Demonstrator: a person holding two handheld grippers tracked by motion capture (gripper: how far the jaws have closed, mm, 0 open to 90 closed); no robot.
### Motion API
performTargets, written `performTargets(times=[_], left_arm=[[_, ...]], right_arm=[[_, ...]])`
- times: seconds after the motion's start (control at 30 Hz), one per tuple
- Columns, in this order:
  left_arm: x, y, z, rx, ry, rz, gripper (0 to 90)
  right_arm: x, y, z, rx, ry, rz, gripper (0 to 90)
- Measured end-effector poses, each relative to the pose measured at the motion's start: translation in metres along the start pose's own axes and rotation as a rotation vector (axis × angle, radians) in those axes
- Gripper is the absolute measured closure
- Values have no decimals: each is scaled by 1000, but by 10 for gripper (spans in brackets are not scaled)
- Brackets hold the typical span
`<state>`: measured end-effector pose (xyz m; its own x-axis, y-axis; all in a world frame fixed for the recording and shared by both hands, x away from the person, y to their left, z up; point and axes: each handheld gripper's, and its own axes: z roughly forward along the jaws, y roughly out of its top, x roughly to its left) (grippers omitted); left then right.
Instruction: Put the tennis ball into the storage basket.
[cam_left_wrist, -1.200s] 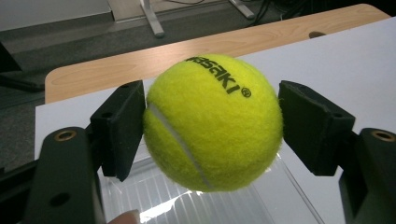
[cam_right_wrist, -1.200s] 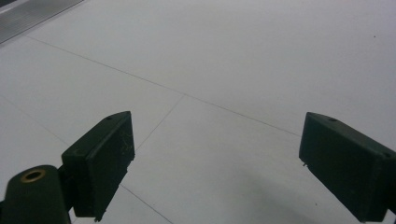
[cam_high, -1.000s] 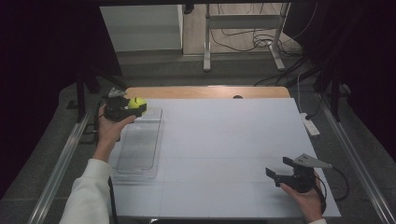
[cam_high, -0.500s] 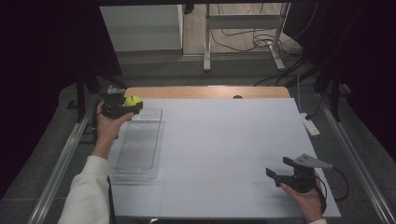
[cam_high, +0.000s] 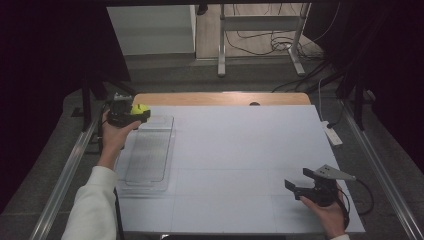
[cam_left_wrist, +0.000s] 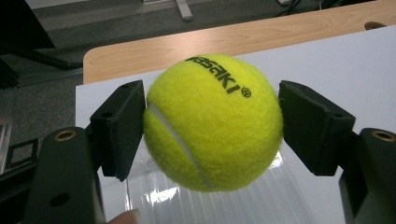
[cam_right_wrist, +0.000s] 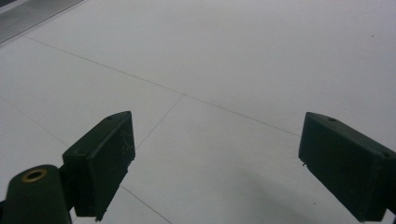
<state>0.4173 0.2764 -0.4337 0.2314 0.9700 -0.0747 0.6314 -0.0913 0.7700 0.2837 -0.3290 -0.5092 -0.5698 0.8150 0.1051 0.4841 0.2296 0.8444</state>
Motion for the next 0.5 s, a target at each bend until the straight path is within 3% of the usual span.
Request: performTargets(times=[0.5], left_arm=[[6,-6,13,62,29,3,271]], right_arm=[[0,0,1,2,-1,-1,111]])
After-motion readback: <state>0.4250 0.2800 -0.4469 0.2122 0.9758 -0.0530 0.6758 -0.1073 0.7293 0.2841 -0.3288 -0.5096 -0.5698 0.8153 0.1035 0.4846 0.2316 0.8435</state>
